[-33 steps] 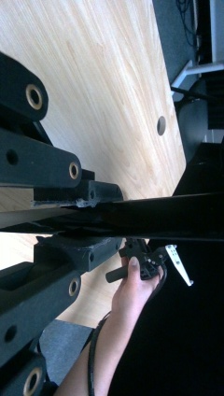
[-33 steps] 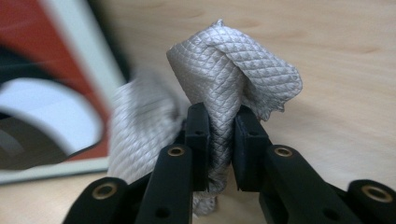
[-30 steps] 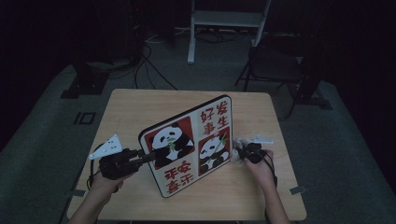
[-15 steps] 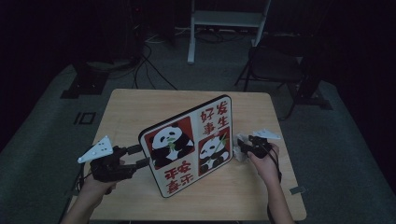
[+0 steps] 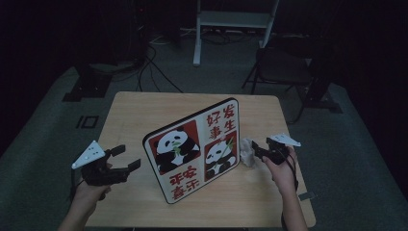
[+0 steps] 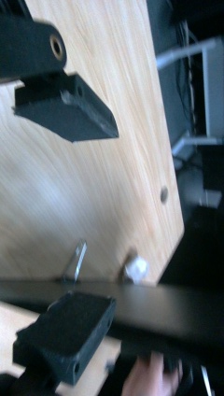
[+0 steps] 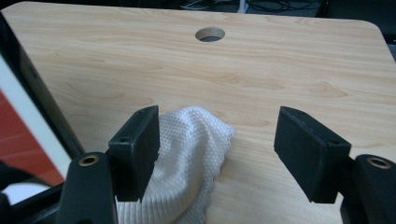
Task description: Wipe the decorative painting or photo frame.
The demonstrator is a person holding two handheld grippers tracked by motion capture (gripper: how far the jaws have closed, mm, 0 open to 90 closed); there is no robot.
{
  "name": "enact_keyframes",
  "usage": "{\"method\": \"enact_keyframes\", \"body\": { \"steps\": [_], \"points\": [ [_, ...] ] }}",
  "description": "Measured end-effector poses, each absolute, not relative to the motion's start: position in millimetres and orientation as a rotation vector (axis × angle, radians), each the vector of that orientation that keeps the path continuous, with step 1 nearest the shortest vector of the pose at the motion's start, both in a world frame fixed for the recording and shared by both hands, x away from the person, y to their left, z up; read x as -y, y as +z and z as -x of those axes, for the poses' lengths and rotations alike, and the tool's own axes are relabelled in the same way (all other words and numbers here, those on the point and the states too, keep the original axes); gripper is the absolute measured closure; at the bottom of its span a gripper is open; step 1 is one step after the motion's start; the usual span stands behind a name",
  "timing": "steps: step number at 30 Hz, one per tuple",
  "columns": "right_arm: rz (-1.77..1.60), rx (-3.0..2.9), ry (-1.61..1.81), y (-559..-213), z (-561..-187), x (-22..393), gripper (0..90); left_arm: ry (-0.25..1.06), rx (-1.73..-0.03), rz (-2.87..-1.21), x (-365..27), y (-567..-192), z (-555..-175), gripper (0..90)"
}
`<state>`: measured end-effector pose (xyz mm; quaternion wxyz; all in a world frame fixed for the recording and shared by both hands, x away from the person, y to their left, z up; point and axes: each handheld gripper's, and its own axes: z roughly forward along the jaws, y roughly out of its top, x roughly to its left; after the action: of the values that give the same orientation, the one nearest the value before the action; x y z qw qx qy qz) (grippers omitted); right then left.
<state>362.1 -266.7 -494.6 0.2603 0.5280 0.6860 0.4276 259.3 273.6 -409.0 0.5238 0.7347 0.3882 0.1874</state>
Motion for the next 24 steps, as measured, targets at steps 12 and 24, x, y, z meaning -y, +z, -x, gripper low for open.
{"method": "enact_keyframes", "body": {
  "steps": [12,24],
  "points": [
    [-1.448,-1.896,1.134,-507,-336,273,26.7,0.513,-1.141,-1.842,-290,-460,-273,9.5],
    [-1.46,-1.935,1.025,-523,-310,277,16.9,0.57,-1.336,-1.856,-310,-498,-279,7.1]
  ]
}}
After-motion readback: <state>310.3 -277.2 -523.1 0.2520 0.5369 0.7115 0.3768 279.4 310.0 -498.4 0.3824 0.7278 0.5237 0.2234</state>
